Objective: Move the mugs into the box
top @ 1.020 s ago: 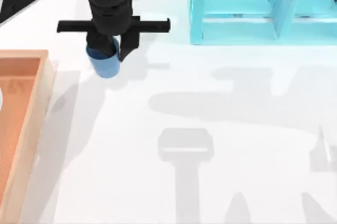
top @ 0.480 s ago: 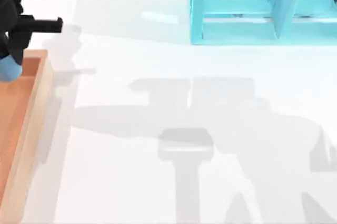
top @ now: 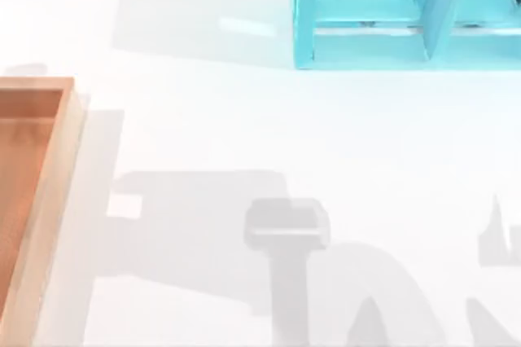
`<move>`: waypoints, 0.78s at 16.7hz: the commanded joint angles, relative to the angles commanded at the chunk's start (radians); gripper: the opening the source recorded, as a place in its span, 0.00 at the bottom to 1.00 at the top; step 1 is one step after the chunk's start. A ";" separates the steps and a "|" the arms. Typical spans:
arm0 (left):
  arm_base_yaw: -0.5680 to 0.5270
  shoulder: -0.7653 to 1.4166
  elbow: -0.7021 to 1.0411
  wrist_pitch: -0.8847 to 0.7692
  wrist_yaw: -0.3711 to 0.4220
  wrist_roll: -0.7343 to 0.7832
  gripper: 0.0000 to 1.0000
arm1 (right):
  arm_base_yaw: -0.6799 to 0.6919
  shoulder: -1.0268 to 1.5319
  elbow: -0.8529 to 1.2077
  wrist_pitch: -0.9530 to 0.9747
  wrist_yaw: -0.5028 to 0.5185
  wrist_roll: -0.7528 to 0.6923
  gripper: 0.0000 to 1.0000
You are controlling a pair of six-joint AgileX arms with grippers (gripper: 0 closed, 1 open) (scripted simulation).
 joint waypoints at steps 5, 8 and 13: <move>-0.004 0.007 -0.034 0.042 -0.004 0.012 0.00 | 0.000 0.000 0.000 0.000 0.000 0.000 1.00; 0.012 0.017 -0.123 0.142 -0.004 0.023 0.00 | 0.000 0.000 0.000 0.000 0.000 0.000 1.00; 0.033 0.030 -0.220 0.250 0.001 0.033 0.00 | 0.000 0.000 0.000 0.000 0.000 0.000 1.00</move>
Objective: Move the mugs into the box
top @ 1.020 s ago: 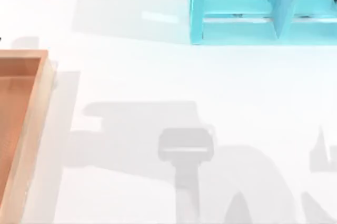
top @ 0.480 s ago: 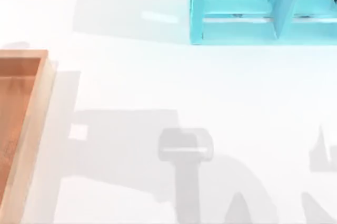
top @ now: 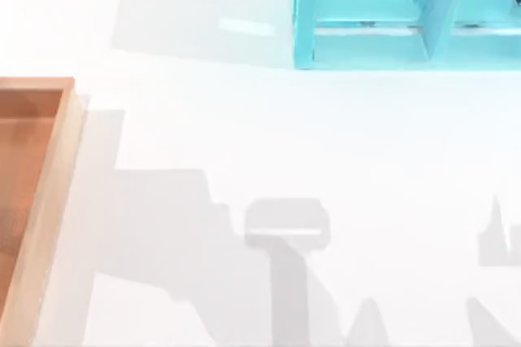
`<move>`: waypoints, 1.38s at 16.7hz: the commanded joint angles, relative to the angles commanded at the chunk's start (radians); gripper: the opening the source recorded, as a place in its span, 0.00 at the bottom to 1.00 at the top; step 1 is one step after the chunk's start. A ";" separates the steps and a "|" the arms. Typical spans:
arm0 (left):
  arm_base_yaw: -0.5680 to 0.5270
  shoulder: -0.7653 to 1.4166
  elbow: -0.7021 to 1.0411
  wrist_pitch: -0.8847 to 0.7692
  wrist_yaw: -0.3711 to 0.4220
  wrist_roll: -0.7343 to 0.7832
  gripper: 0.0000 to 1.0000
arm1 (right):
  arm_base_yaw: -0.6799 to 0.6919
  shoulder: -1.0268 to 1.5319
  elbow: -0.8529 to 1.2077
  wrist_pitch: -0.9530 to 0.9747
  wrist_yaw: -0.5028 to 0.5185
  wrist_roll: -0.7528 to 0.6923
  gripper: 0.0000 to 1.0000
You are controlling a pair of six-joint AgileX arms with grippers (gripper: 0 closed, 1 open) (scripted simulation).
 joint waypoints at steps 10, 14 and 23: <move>0.000 0.000 0.000 0.000 0.000 0.000 0.53 | 0.000 0.000 0.000 0.000 0.000 0.000 1.00; 0.000 0.000 0.000 0.000 0.000 0.000 0.83 | 0.000 0.000 0.000 0.000 0.000 0.000 1.00; 0.000 0.000 0.000 0.000 0.000 0.000 1.00 | 0.000 0.000 0.000 0.000 0.000 0.000 1.00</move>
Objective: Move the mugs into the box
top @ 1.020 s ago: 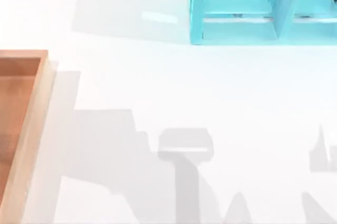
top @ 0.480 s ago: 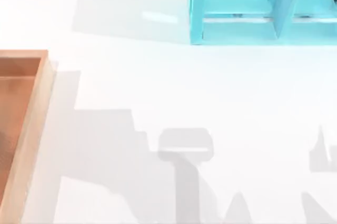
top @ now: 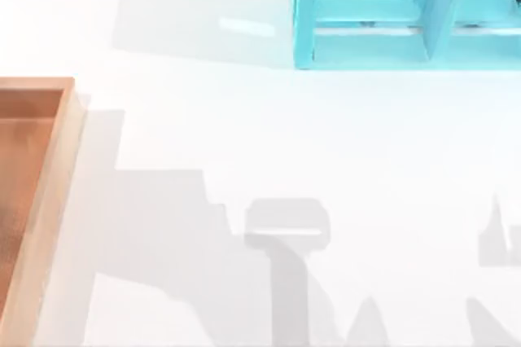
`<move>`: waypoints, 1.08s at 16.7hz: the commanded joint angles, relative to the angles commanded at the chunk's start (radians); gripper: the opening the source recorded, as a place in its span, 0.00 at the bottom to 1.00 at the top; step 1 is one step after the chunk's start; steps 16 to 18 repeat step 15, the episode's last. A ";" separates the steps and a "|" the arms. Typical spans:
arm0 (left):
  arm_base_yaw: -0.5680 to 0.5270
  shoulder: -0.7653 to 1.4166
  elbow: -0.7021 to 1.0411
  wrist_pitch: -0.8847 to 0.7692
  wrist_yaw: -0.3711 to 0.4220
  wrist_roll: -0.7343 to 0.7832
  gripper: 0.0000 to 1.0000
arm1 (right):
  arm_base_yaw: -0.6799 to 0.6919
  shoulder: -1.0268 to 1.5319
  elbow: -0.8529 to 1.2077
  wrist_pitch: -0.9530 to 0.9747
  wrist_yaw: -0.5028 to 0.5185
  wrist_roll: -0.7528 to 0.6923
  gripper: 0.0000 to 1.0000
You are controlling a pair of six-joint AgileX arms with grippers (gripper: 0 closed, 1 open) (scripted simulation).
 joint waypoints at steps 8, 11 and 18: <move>0.003 0.009 0.170 -0.166 -0.002 -0.006 1.00 | 0.000 0.000 0.000 0.000 0.000 0.000 1.00; -0.002 0.008 0.318 -0.315 -0.002 -0.005 1.00 | 0.000 0.000 0.000 0.000 0.000 0.000 1.00; -0.006 0.002 0.401 -0.398 0.000 -0.005 1.00 | 0.000 0.000 0.000 0.000 0.000 0.000 1.00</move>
